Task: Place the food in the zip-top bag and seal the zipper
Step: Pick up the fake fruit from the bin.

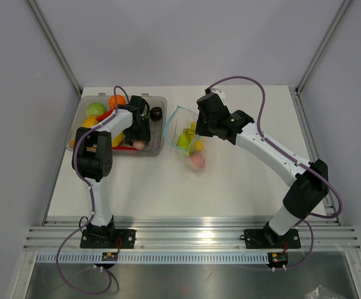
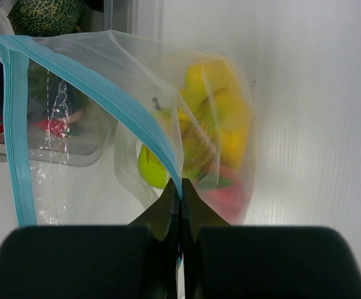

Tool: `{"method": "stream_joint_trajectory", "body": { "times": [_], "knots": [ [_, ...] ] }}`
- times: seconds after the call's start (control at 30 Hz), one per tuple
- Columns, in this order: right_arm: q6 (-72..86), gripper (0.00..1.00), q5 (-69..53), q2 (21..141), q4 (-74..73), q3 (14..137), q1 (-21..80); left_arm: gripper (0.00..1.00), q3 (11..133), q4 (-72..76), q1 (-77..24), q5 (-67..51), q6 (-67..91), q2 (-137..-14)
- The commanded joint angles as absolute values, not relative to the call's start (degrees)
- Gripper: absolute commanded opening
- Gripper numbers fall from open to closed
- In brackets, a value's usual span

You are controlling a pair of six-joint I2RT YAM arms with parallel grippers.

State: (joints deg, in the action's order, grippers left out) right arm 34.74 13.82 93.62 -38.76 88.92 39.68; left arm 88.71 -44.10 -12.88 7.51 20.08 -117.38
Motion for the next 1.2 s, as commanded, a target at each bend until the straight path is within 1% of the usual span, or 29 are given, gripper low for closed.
{"method": "stream_joint_trajectory", "body": {
  "times": [0.0, 0.13, 0.2, 0.23, 0.3, 0.33, 0.37, 0.43, 0.53, 0.57, 0.7, 1.03, 1.17],
  "knots": [
    [34.4, 0.0, 13.1, 93.5, -37.0, 90.6, 39.4, 0.68, 87.9, -44.1, -13.0, 6.2, 20.8, -116.2],
    [34.3, 0.0, 12.9, 93.4, -36.8, 90.5, 39.4, 0.74, 87.9, -44.9, -13.4, 7.0, 20.9, -117.0],
    [34.4, 0.0, 13.0, 93.4, -36.7, 90.5, 39.4, 0.73, 87.5, -44.8, -13.4, 6.9, 21.1, -116.6],
    [34.4, 0.0, 13.0, 93.3, -36.7, 90.4, 39.5, 0.67, 87.5, -44.7, -13.4, 6.9, 20.9, -116.5],
    [34.4, 0.0, 13.1, 92.8, -36.8, 90.3, 39.4, 0.51, 87.8, -44.9, -13.4, 7.3, 20.8, -116.0],
    [34.4, 0.0, 13.3, 92.7, -36.9, 90.2, 39.5, 0.36, 88.0, -45.0, -13.4, 7.5, 20.9, -115.8],
    [34.5, 0.0, 13.4, 92.6, -37.0, 90.2, 39.5, 0.3, 88.2, -45.6, -13.4, 7.6, 21.0, -115.4],
    [34.5, 0.0, 13.7, 92.1, -37.4, 90.0, 39.4, 0.25, 89.3, -46.2, -13.4, 7.7, 21.2, -114.2],
    [34.6, 0.0, 14.5, 91.3, -38.0, 89.8, 39.4, 0.24, 90.6, -47.3, -13.7, 7.6, 20.8, -111.3],
    [34.6, 0.0, 14.8, 91.0, -38.1, 89.7, 39.4, 0.2, 90.9, -47.9, -13.8, 7.7, 20.7, -110.4],
    [35.1, 0.0, 15.3, 89.3, -38.3, 88.5, 39.4, 0.17, 91.8, -48.1, -13.9, 7.9, 21.1, -105.4],
    [36.5, 0.0, 14.6, 89.0, -37.4, 87.4, 39.4, 0.18, 96.1, -51.0, -15.2, 6.0, 19.5, -95.5],
    [36.5, 0.0, 14.1, 89.8, -37.1, 88.1, 39.4, 0.18, 99.9, -52.4, -18.9, 4.7, 18.4, -91.7]
  ]
}}
